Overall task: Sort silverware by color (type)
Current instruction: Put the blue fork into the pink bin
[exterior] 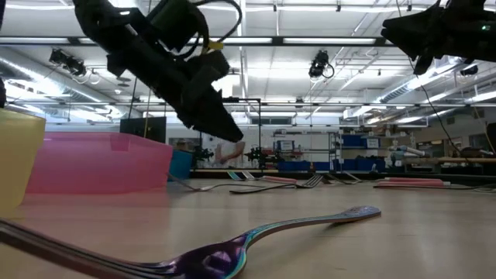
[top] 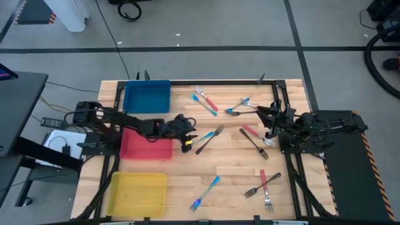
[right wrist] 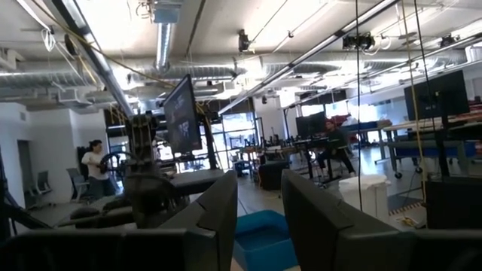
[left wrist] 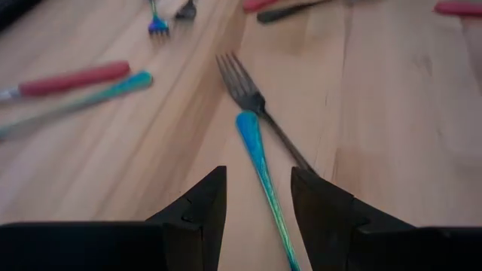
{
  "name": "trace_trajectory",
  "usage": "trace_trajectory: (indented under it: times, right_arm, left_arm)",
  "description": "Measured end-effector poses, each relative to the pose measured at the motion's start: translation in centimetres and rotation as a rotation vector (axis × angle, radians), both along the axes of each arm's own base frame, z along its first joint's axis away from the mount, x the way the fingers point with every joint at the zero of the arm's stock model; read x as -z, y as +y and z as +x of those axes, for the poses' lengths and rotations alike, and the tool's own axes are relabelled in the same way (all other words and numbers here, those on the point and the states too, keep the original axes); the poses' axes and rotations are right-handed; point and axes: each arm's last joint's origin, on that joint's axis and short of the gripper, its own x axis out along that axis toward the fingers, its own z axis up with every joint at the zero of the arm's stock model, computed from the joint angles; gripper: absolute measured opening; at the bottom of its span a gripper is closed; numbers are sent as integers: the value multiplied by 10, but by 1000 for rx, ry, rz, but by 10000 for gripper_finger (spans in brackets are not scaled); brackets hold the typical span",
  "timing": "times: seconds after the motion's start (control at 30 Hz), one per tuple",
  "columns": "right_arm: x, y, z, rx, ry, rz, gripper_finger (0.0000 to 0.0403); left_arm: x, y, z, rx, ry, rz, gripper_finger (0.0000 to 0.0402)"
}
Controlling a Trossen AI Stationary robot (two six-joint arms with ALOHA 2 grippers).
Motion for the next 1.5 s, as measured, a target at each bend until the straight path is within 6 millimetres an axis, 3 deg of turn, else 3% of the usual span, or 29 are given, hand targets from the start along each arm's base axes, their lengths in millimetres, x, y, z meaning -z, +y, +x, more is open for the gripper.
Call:
trace_trajectory:
  times: [0.4, 1.07, 1.5]
  right_arm:
    - [-2, -1, -1, 32, -12, -14, 114]
    - [3, 0, 1, -1, 21, 48, 114]
    - [11, 0, 4, -21, 91, 88, 114]
  left_arm:
    - [29, -11, 10, 3, 17, -44, 148]
    - [33, -13, 9, -37, 26, -94, 148]
    - [0, -14, 36, -6, 193, -37, 148]
